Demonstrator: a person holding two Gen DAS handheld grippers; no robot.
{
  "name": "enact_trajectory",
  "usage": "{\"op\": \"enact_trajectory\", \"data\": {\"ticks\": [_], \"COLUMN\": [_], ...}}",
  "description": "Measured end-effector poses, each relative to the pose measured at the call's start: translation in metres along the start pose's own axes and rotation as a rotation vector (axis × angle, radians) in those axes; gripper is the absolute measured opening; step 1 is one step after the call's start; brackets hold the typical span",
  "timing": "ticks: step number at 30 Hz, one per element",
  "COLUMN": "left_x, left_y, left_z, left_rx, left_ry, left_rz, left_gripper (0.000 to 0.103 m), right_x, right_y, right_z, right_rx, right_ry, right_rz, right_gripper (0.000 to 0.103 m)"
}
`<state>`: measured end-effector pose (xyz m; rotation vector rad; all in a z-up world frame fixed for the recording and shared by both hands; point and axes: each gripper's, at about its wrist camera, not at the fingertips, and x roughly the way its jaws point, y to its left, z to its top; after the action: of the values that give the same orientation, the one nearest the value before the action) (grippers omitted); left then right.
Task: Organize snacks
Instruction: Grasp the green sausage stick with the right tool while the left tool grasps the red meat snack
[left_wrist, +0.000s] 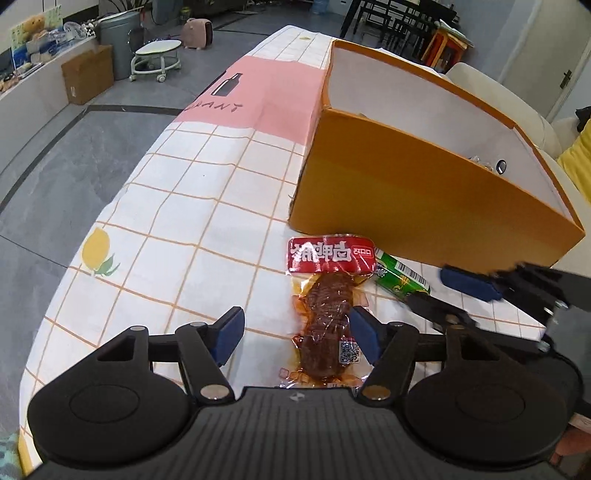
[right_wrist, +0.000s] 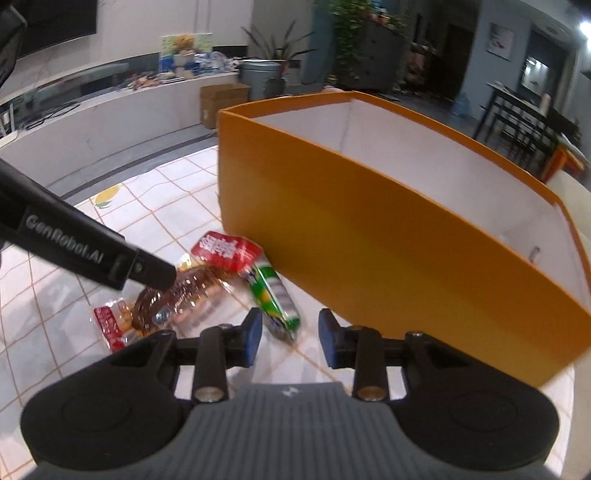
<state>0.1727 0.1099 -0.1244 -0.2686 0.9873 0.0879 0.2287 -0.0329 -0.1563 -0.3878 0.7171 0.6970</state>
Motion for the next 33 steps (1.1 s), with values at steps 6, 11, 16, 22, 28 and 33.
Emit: {"op": "enact_trajectory", "data": {"ticks": [6, 11, 16, 22, 28, 33], "left_x": [0.005, 0.013, 0.019, 0.023, 0.028, 0.030], "left_y": [-0.002, -0.009, -0.021, -0.030, -0.043, -0.052], "left_z": [0.001, 0.000, -0.004, -0.008, -0.011, -0.014], "left_rx": [-0.017, -0.005, 0.044, 0.087, 0.167, 0.232], "left_ry": [0.016, 0.025, 0.033, 0.026, 0.016, 0.008], "left_rz": [-0.060, -0.041, -0.014, 0.018, 0.057, 0.074], "left_gripper": [0.076, 0.077, 0.077, 0.078, 0.079, 0.078], "right_x": [0.022, 0.015, -0.005, -0.032, -0.034, -0.022], "right_y": [0.005, -0.001, -0.007, -0.005, 0.006, 0.006], "right_z": [0.009, 0.002, -0.018, -0.038, -0.034, -0.028], "right_rx": [-0.010, 0.051, 0.150, 0.265, 0.155, 0.109], "right_ry": [0.032, 0.047, 0.063, 0.083, 0.044, 0.049], "right_rz": [0.015, -0.002, -0.055, -0.097, -0.089, -0.070], "right_gripper": [0.026, 0.025, 0.024, 0.025, 0.030, 0.030]}}
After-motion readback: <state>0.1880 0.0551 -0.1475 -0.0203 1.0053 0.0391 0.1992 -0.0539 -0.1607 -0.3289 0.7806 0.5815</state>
